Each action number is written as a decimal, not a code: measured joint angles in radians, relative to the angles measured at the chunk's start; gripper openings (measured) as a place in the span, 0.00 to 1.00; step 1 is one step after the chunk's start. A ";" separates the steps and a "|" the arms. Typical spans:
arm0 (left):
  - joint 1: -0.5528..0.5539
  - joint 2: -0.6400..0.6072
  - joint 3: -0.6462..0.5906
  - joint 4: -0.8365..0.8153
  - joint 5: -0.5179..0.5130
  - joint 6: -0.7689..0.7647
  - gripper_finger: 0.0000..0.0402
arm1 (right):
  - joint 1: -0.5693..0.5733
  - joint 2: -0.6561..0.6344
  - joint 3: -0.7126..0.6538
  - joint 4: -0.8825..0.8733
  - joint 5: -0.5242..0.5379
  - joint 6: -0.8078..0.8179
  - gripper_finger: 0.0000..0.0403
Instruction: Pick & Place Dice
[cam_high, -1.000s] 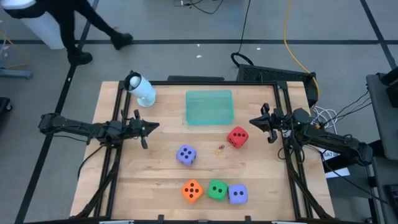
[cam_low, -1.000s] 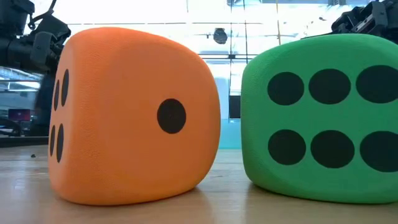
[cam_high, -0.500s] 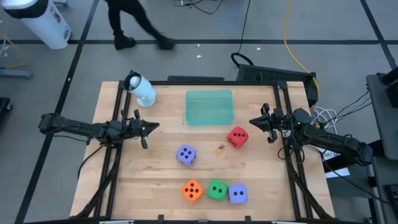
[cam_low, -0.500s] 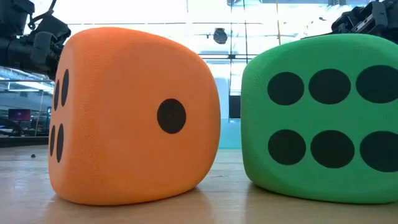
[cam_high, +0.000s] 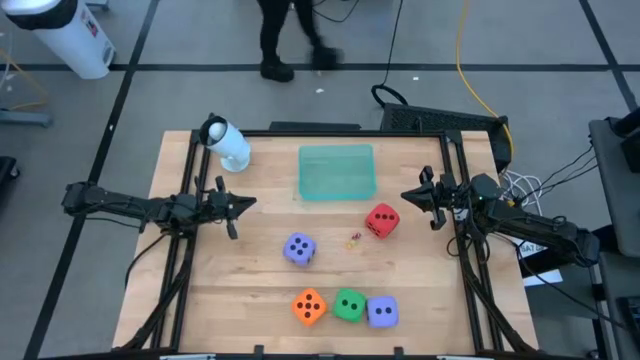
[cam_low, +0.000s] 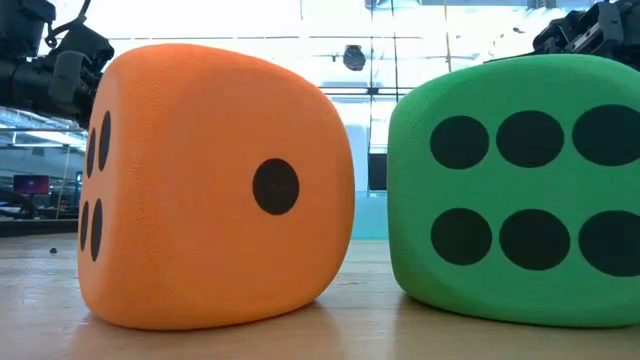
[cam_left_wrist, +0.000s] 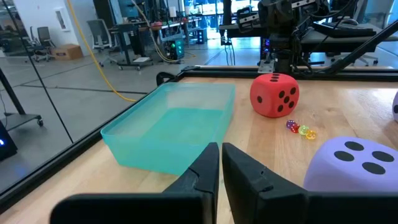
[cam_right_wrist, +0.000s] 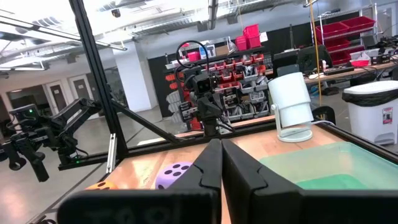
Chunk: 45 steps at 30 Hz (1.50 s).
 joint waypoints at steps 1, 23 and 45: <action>0.000 0.000 0.000 0.000 0.000 0.000 0.08 | 0.000 0.000 0.000 0.000 0.000 0.000 0.00; 0.000 0.000 0.000 0.000 0.000 0.000 0.08 | 0.000 0.000 0.000 0.000 0.000 0.000 0.00; 0.000 0.000 0.000 0.062 0.000 0.020 0.08 | 0.000 0.000 0.000 0.003 0.000 0.000 0.00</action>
